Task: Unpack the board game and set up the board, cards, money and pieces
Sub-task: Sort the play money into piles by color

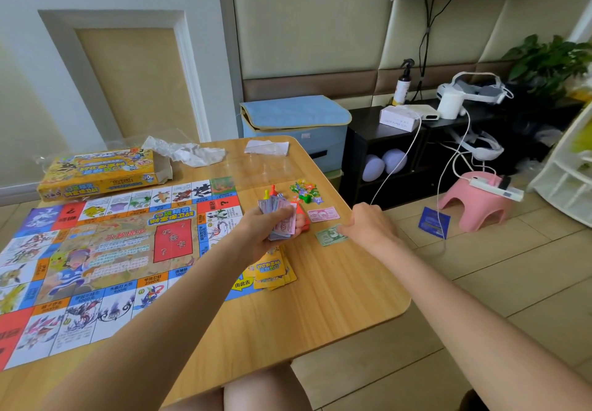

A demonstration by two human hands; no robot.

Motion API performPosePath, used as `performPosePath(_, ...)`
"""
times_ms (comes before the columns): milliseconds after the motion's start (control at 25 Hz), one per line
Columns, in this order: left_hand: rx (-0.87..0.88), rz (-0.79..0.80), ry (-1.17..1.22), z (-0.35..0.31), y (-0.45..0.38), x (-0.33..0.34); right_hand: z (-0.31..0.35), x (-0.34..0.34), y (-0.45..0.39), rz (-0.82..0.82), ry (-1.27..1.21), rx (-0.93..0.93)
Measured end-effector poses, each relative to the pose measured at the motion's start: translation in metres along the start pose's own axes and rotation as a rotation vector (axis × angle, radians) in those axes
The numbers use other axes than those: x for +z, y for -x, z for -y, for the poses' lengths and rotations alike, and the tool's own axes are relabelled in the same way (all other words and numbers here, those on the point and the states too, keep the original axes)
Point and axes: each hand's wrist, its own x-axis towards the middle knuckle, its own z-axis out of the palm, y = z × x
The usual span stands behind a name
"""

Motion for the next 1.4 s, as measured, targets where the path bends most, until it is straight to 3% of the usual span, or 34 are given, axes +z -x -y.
performPosePath(80,-0.001,0.005,-0.022,0.002,-0.002,0.002,0.005,-0.007,0.003,-0.099,-0.103,-0.015)
performPosePath(120,-0.002,0.013,-0.031,0.002,-0.003,0.002,0.010,-0.011,0.002,-0.109,-0.291,-0.026)
performPosePath(240,-0.010,0.057,-0.125,0.002,-0.002,0.005,0.031,-0.021,0.006,0.229,-0.953,-0.107)
performPosePath(320,0.008,0.087,-0.234,0.001,0.001,0.006,0.036,-0.025,0.009,0.410,-1.060,-0.119)
performPosePath(440,0.012,0.166,-0.239,-0.004,0.008,0.003,0.036,-0.026,0.008,0.492,-1.100,-0.098)
performPosePath(560,-0.083,0.188,-0.068,-0.012,0.011,0.002,0.032,-0.027,0.003,0.430,-1.099,-0.115)
performPosePath(640,-0.134,0.151,0.021,-0.017,0.009,-0.001,0.029,-0.024,-0.006,0.275,-1.142,-0.063)
performPosePath(720,-0.139,0.087,0.027,-0.021,0.007,-0.006,0.021,-0.017,-0.023,-0.008,-1.189,0.103)
performPosePath(800,-0.138,0.034,-0.010,-0.023,0.004,-0.012,0.014,-0.008,-0.036,-0.200,-1.091,0.251)
performPosePath(960,-0.154,-0.009,-0.025,-0.016,-0.001,-0.020,0.016,0.015,-0.043,-0.138,-0.842,0.259)
performPosePath(1160,-0.158,-0.007,-0.087,-0.009,-0.009,-0.020,0.016,0.034,-0.043,-0.183,-0.243,0.129)
performPosePath(1240,-0.176,-0.020,-0.100,-0.007,-0.012,-0.020,0.016,0.029,-0.038,-0.248,-0.284,0.109)
performPosePath(1320,-0.194,-0.017,-0.111,-0.006,-0.013,-0.018,0.020,0.017,-0.033,-0.279,-0.483,0.016)
performPosePath(1400,-0.201,0.008,-0.144,-0.005,-0.012,-0.013,0.028,0.002,-0.024,-0.046,-0.738,-0.135)
